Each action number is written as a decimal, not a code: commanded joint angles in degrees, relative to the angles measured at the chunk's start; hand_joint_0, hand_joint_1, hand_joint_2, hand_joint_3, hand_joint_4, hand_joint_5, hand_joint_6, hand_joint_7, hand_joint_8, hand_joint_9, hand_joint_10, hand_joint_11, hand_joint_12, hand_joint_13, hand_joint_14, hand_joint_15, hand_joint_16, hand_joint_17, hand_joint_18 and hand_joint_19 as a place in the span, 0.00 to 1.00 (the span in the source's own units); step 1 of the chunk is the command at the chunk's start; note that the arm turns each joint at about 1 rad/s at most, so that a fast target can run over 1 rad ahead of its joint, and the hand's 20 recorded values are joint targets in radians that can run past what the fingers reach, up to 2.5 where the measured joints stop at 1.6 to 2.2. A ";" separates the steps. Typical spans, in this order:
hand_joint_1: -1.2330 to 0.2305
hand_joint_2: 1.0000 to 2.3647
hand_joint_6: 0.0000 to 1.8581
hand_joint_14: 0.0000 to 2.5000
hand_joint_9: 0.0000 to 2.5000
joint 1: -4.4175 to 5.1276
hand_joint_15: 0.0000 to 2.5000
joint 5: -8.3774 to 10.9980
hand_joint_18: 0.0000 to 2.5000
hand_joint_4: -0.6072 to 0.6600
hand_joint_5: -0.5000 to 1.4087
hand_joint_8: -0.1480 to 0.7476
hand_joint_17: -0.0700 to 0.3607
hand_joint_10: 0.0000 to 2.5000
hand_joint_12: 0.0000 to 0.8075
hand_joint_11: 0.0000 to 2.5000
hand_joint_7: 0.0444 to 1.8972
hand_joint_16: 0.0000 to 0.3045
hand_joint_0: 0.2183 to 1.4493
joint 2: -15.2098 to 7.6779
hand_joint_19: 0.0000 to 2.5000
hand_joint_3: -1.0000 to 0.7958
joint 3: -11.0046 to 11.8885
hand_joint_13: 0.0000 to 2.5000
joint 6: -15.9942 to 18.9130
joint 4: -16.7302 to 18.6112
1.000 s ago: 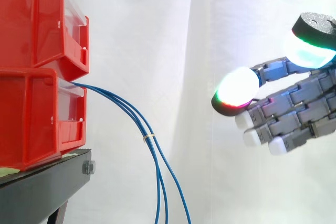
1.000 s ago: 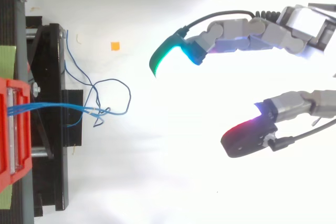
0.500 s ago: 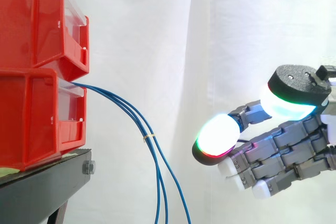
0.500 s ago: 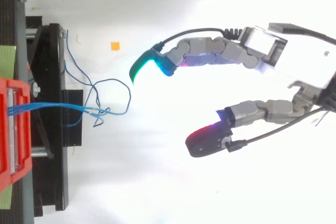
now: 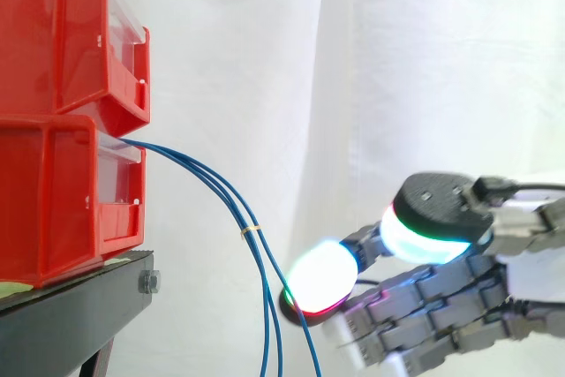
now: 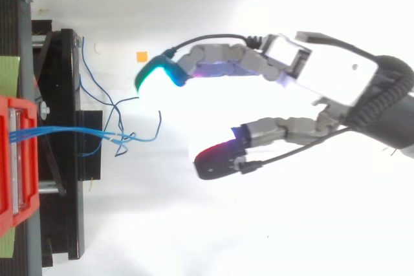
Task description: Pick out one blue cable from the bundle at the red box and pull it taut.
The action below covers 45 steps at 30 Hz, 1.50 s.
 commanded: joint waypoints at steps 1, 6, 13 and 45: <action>0.38 0.00 0.27 0.00 0.21 -0.34 0.09 -0.87 0.12 0.61 0.15 0.42 0.46 0.00 0.43 0.09 0.38 0.19 0.25 -3.71 0.19 0.28 4.25 0.19 1.97 -0.01; 0.39 0.00 0.27 0.00 0.21 -0.34 0.09 -2.28 0.12 0.61 0.16 0.42 0.47 0.00 0.43 0.09 0.38 0.19 0.25 -6.00 0.20 0.28 7.24 0.19 2.67 0.52; 0.41 0.00 0.27 0.00 0.21 -0.43 0.10 -3.68 0.12 0.61 0.16 0.43 0.47 0.00 0.43 0.09 0.39 0.19 0.25 -7.67 0.19 0.28 8.29 0.20 3.55 1.75; 0.41 0.00 0.27 0.01 0.24 -1.13 0.12 -7.02 0.15 0.62 0.18 0.43 0.47 0.01 0.42 0.12 0.51 0.19 0.28 -9.60 0.21 0.28 8.20 0.23 10.76 9.31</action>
